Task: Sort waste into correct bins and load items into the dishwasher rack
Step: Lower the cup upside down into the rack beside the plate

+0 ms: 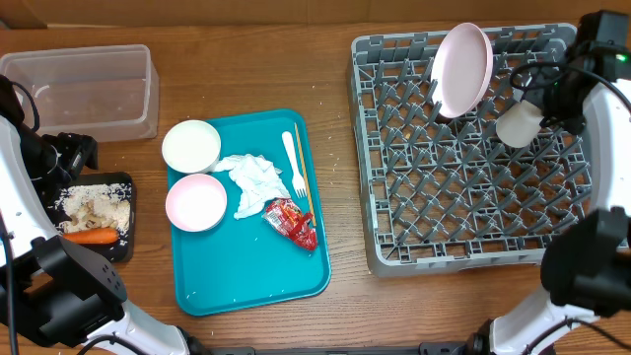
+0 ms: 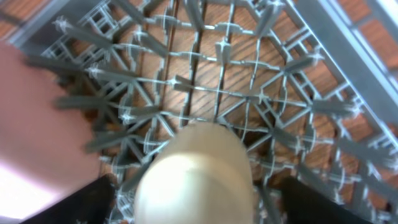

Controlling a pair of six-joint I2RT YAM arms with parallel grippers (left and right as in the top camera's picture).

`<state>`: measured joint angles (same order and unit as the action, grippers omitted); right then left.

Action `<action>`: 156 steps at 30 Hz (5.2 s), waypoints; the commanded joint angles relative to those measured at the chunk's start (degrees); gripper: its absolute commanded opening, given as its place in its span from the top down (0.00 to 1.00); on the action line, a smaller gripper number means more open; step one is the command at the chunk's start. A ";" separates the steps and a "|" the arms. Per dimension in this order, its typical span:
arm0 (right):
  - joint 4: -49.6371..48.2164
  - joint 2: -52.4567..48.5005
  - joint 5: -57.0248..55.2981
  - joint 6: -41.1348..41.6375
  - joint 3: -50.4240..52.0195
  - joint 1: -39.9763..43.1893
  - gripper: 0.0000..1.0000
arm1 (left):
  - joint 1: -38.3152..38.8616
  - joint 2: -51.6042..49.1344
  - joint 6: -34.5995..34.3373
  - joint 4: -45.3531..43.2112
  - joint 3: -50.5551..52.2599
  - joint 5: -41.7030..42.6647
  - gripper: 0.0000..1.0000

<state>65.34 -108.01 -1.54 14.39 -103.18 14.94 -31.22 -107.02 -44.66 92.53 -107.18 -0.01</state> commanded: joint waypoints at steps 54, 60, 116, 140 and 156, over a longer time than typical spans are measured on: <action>-1.70 2.43 2.51 2.12 4.63 -0.79 0.49 | 0.11 1.31 0.07 -0.07 0.15 -0.55 0.00; -1.99 2.43 5.33 2.10 4.63 -0.79 0.49 | 0.11 1.31 0.07 -0.04 0.15 -0.57 0.00; -9.84 -4.55 7.19 3.65 4.61 -5.57 0.93 | 0.11 1.31 0.07 -0.04 0.15 -0.57 0.00; 0.94 -7.63 -4.17 3.65 -1.88 -5.44 0.96 | 0.11 1.31 0.07 -0.04 0.15 -0.55 0.00; 8.74 -7.76 -4.17 3.65 -9.29 -5.55 0.96 | 0.11 1.31 0.07 -0.04 0.15 -0.55 0.00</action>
<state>75.26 -115.18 -5.13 17.98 -112.38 9.06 -31.22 -107.02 -44.66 92.51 -107.18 -0.01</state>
